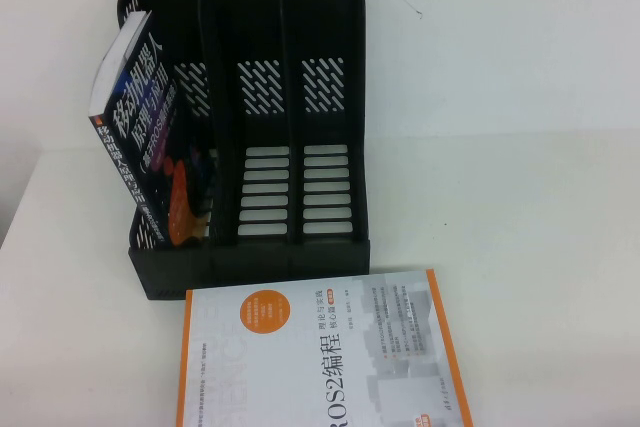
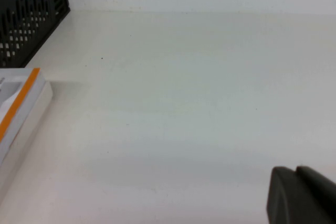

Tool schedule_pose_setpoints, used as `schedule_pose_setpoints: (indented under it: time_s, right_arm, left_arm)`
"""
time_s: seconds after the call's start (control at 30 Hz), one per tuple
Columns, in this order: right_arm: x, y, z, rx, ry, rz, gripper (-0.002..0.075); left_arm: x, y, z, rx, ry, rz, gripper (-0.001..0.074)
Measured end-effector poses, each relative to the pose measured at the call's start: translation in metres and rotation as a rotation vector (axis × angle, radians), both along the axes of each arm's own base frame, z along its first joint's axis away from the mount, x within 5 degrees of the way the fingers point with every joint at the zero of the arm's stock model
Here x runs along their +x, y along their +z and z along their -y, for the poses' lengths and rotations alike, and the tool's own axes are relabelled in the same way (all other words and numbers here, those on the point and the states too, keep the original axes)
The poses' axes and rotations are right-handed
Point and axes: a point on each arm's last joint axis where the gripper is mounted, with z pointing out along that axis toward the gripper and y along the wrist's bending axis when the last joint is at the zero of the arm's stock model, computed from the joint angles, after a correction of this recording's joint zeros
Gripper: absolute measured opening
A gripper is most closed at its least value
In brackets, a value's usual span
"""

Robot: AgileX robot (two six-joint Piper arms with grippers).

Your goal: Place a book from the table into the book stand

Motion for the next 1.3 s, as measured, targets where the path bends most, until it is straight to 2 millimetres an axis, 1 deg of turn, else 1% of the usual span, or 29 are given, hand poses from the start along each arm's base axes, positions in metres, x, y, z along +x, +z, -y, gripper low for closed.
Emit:
schedule_pose_setpoints:
  time_s: [0.2, 0.33, 0.6, 0.73, 0.8, 0.87, 0.97, 1.13, 1.23, 1.3]
  right_arm:
    - [0.000, 0.000, 0.000, 0.000, 0.000, 0.000, -0.0003]
    - [0.000, 0.000, 0.000, 0.000, 0.000, 0.000, -0.0003]
    - [0.000, 0.000, 0.000, 0.000, 0.000, 0.000, -0.0003]
    - [0.000, 0.000, 0.000, 0.000, 0.000, 0.002, -0.0003]
    - [0.000, 0.001, 0.000, 0.002, 0.001, 0.016, -0.0003]
    - [0.001, 0.002, 0.000, 0.006, 0.003, 0.043, -0.0003]
    - [0.003, 0.011, -0.001, 0.020, 0.008, 0.137, -0.0003]
    - [0.005, 0.034, -0.003, 0.017, 0.027, 0.398, -0.0003]
    - [0.003, 0.047, -0.003, 0.017, 0.033, 0.540, -0.0003]
    - [0.001, 0.054, -0.003, 0.024, 0.035, 0.623, -0.0003]
  left_arm:
    - [0.000, 0.000, 0.000, 0.000, 0.001, 0.005, -0.0002]
    - [0.001, 0.002, 0.000, -0.002, 0.006, 0.041, -0.0002]
    - [0.004, 0.015, -0.002, -0.011, 0.024, 0.198, -0.0002]
    - [0.004, 0.018, -0.002, -0.013, 0.027, 0.227, -0.0002]
    - [0.004, 0.020, -0.002, -0.014, 0.030, 0.249, -0.0002]
    - [0.004, 0.025, -0.003, -0.011, 0.036, 0.307, -0.0002]
    - [0.003, 0.037, -0.004, -0.017, 0.050, 0.440, -0.0003]
    - [-0.004, 0.061, -0.007, -0.033, 0.082, 0.722, -0.0002]
    - [-0.010, 0.073, -0.009, -0.041, 0.098, 0.863, -0.0002]
    - [-0.014, 0.077, -0.010, -0.044, 0.104, 0.924, -0.0002]
